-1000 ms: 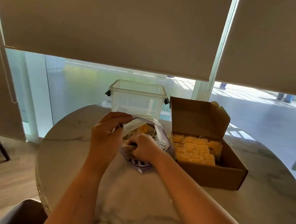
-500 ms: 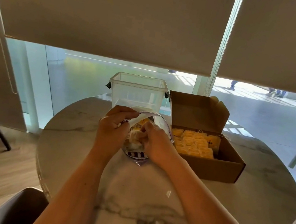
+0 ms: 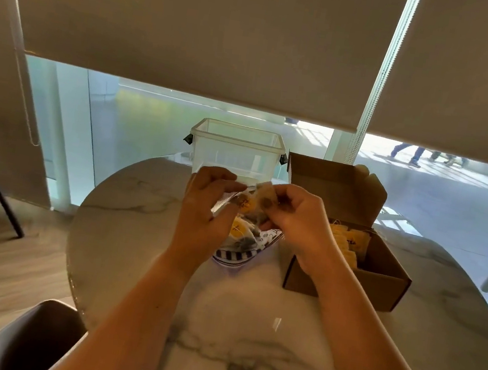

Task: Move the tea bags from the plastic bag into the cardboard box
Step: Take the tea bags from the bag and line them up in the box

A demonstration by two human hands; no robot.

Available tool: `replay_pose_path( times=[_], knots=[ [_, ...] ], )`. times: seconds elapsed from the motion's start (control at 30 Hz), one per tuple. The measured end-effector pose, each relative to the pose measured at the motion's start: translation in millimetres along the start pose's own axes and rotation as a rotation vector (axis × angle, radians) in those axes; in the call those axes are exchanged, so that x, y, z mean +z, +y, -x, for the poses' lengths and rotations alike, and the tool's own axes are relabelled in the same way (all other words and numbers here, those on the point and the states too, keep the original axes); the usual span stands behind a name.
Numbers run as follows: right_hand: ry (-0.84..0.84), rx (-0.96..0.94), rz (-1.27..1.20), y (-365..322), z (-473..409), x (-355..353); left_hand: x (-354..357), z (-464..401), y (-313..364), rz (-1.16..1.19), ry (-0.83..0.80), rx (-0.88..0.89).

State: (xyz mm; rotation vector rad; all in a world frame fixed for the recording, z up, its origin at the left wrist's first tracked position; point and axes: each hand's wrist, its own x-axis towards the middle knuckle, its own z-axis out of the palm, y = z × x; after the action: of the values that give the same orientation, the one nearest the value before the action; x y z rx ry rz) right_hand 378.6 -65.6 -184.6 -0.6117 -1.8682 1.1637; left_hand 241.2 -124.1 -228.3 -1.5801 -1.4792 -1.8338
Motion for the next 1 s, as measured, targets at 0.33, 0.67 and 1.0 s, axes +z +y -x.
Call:
replay_pose_path(
  times=[0.33,0.67,1.0],
  knots=[
    [0.036,0.072,-0.412,6,5,-29,26,12,43,0.390,-0.277,-0.371],
    [-0.046,0.185,-0.359,9,5,-22,25,6,38,0.657,-0.118,-0.727],
    [-0.283,0.368,-0.660,9,6,-29,25,7,44,0.458,-0.167,-0.586]
  ],
)
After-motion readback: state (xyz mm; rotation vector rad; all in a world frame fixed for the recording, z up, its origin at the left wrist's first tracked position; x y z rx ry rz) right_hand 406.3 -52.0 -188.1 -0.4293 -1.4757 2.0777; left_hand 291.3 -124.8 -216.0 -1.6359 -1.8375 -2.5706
